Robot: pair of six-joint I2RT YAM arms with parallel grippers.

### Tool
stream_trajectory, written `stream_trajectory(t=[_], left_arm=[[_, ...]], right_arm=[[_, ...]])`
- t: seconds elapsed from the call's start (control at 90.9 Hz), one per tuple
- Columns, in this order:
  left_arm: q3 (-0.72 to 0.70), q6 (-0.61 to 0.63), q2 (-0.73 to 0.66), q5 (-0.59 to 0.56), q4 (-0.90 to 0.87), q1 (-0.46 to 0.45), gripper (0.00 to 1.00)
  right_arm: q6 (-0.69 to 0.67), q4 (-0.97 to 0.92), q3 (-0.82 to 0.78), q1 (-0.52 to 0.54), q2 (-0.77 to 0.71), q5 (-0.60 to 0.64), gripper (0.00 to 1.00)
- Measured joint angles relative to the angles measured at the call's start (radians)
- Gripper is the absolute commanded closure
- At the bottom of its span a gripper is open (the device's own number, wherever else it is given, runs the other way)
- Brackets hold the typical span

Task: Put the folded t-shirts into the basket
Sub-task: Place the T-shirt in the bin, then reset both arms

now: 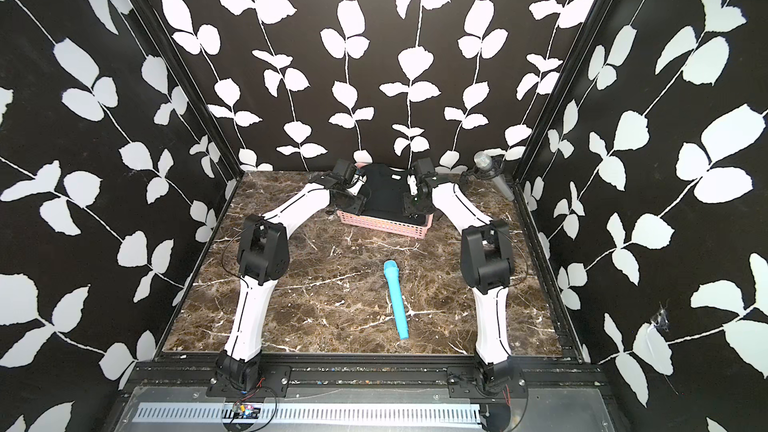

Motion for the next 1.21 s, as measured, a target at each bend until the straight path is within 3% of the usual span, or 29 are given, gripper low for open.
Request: stream_trajectory(t=[0.22, 0.385, 0.594, 0.792, 0.869, 1.023, 1.21], left_arm=[[-0.187, -0.002, -0.217, -0.003, 0.060, 0.000, 0.38], [-0.375, 0.000, -0.421, -0.050, 0.180, 0.000, 0.35], [-0.679, 0.016, -0.646, -0.204, 0.371, 0.003, 0.29], [-0.981, 0.023, -0.834, -0.375, 0.557, 0.033, 0.12], [-1.111, 0.027, -0.912, -0.433, 0.628, 0.056, 0.02], [-1.294, 0.026, -1.019, -0.508, 0.725, 0.106, 0.02], [-1.379, 0.038, -1.037, -0.570, 0.829, 0.161, 0.02]], right_arm=[[-0.008, 0.060, -0.129, -0.021, -0.267, 0.031, 0.30], [-0.039, 0.105, -0.267, -0.023, -0.425, 0.143, 0.23], [-0.068, 0.182, -0.498, -0.046, -0.592, 0.319, 0.10], [-0.078, 0.315, -0.760, -0.095, -0.752, 0.492, 0.01], [-0.078, 0.370, -0.848, -0.120, -0.786, 0.553, 0.01], [-0.078, 0.512, -1.023, -0.183, -0.801, 0.660, 0.01], [-0.085, 0.718, -1.209, -0.243, -0.766, 0.713, 0.02]])
